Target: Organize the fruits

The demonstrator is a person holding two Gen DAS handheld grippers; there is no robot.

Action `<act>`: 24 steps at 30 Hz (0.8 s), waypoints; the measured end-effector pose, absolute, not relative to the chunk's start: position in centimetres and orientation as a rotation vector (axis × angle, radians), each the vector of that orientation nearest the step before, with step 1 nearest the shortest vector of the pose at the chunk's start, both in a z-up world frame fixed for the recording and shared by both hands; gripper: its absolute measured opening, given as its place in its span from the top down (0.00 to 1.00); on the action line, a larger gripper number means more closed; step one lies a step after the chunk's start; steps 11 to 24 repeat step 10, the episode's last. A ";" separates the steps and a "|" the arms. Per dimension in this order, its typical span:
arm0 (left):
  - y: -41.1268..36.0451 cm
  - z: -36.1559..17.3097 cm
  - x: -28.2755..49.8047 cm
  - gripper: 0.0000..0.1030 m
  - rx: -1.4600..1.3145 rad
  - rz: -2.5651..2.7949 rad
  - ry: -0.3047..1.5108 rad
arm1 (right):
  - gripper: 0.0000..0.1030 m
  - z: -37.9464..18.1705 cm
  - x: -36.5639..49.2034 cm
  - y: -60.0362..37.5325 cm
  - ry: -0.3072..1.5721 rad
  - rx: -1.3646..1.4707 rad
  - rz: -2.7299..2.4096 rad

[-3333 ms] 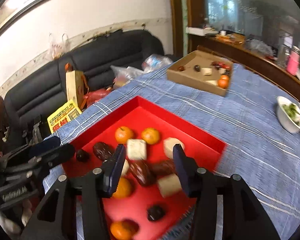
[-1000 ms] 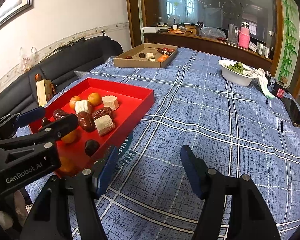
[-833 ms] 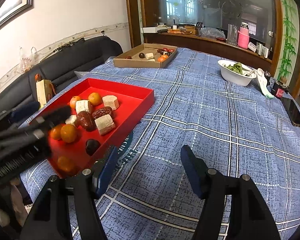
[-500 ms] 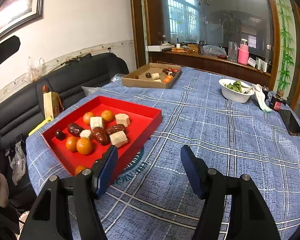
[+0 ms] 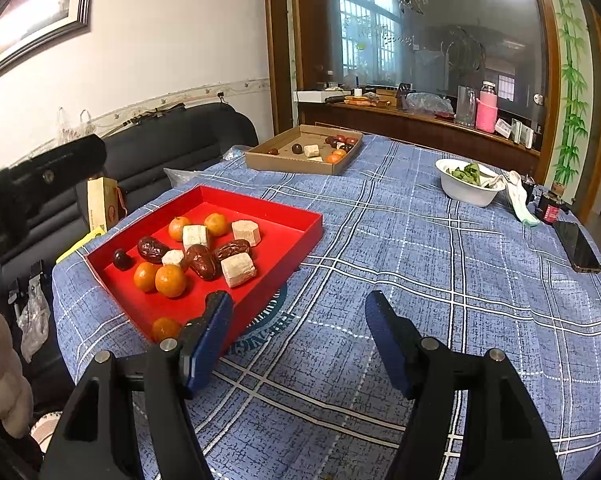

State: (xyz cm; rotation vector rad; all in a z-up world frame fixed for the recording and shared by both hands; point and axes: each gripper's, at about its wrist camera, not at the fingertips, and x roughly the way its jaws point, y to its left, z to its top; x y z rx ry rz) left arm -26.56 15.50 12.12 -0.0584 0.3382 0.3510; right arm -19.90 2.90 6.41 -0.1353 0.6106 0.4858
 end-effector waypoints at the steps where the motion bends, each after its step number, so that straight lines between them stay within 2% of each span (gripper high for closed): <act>1: 15.6 12.0 -26.5 0.00 -0.064 0.348 0.339 | 0.34 6.3 -19.9 3.0 0.612 -0.139 0.487; 10: 16.2 11.3 -25.3 0.00 -0.061 0.368 0.399 | 0.34 5.7 -18.8 2.9 0.655 -0.131 0.474; 24: 16.2 11.3 -25.3 0.00 -0.061 0.368 0.399 | 0.34 5.7 -18.8 2.9 0.655 -0.131 0.474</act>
